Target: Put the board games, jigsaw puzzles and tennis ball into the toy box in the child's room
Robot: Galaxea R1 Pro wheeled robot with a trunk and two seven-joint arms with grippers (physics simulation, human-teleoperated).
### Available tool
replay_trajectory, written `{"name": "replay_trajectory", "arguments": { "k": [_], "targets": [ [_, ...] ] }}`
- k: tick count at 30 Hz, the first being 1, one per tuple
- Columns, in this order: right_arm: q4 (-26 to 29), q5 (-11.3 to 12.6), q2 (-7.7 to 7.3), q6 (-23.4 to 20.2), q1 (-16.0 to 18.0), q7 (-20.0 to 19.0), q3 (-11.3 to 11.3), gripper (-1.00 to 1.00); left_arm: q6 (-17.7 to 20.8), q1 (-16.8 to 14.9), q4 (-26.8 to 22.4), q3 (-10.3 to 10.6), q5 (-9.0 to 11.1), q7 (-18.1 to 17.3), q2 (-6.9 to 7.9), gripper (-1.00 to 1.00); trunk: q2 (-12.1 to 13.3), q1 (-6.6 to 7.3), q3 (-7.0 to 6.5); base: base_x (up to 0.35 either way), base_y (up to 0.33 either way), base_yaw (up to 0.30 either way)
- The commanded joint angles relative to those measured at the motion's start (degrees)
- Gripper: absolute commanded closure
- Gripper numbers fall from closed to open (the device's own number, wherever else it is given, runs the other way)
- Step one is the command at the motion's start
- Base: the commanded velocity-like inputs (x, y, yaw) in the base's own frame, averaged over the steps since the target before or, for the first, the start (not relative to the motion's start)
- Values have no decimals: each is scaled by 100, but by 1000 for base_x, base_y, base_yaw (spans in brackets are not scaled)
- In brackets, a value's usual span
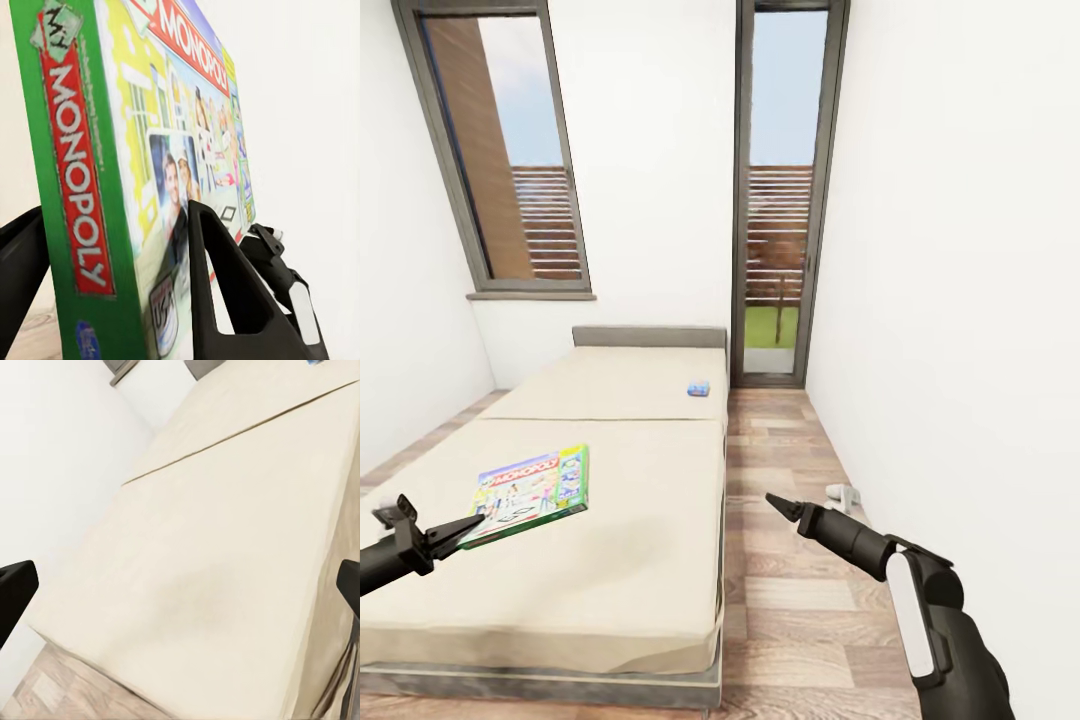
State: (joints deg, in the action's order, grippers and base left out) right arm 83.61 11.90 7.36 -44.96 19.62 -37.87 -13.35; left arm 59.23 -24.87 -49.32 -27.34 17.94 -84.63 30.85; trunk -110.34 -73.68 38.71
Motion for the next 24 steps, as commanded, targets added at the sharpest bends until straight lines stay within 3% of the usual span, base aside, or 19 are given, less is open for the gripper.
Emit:
{"name": "replay_trajectory", "arguments": {
  "k": [1,7,13,24],
  "targets": [
    [7,8,5,-29,2,-23,-16,-100,58,-2,1,0,-1,-17,10,100,39,23,-12,0,0,0],
    [14,12,26,-4,-18,11,10,-100,62,0,1,0,5,-26,72,100,279,155,-120,0,0,60],
    [10,14,52,29,-19,32,41,-100,63,0,7,0,8,-27,154,100,520,287,-228,0,0,262],
    [-2,8,75,40,-19,34,52,-100,63,0,10,-2,3,-27,167,100,961,528,-423,0,0,290]
  ]
}}
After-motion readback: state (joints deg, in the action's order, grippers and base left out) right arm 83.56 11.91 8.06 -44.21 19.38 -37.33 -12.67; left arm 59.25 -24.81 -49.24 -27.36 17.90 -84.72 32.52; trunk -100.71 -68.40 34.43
